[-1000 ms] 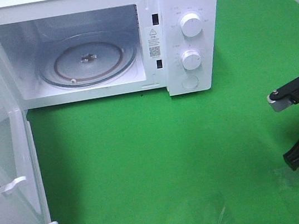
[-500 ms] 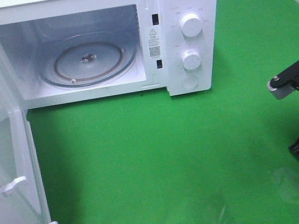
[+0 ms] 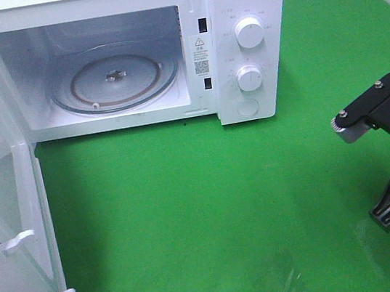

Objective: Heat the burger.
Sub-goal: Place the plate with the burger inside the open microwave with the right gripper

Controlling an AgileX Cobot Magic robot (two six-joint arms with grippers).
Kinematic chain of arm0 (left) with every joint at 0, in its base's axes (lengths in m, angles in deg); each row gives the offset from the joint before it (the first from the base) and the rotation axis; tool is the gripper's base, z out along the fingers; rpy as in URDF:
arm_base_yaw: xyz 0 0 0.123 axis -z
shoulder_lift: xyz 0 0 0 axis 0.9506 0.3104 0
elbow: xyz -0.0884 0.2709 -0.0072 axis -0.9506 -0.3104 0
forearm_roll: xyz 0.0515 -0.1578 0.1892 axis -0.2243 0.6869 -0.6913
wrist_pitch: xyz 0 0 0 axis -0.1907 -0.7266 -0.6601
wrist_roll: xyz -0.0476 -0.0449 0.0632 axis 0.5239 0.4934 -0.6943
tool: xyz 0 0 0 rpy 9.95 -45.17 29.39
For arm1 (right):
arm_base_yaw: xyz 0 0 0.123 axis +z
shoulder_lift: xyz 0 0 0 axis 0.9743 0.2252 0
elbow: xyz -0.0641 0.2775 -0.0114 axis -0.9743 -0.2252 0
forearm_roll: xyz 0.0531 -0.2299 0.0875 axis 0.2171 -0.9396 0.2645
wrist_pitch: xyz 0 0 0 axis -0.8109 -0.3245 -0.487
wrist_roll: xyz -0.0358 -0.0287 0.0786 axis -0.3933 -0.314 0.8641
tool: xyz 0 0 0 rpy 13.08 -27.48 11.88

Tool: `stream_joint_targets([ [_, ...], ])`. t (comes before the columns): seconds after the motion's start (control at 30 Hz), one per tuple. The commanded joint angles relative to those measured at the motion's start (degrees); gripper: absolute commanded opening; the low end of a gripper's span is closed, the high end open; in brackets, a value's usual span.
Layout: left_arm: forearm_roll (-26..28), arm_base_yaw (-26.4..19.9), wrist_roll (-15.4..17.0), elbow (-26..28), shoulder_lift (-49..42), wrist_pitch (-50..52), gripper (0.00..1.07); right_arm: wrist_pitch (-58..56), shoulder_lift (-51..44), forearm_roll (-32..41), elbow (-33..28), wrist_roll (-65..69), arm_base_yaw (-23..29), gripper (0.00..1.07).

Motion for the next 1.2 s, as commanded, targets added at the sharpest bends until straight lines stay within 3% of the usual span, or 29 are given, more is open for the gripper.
stream_joint_targets([
  [0.03,0.1,0.0,0.1,-0.2,-1.1,0.9,0.96,-2.3,-1.5,-1.5,-2.0,-1.1,3.2,0.0],
  [0.57,0.1,0.0,0.1,-0.2,-1.1,0.9,0.96,-5.7,-6.2,-0.9,-3.0,-1.1,15.8,0.0],
  [1.07,0.1,0.0,0.1,-0.2,-1.1,0.9,0.96,-7.0,-7.0,-0.7,-3.0,-1.7,33.8,0.0],
  [1.2,0.1,0.0,0.1,-0.2,-1.1,0.9,0.96,-6.9,-7.0,-0.7,-3.0,-3.3,36.3,0.0],
])
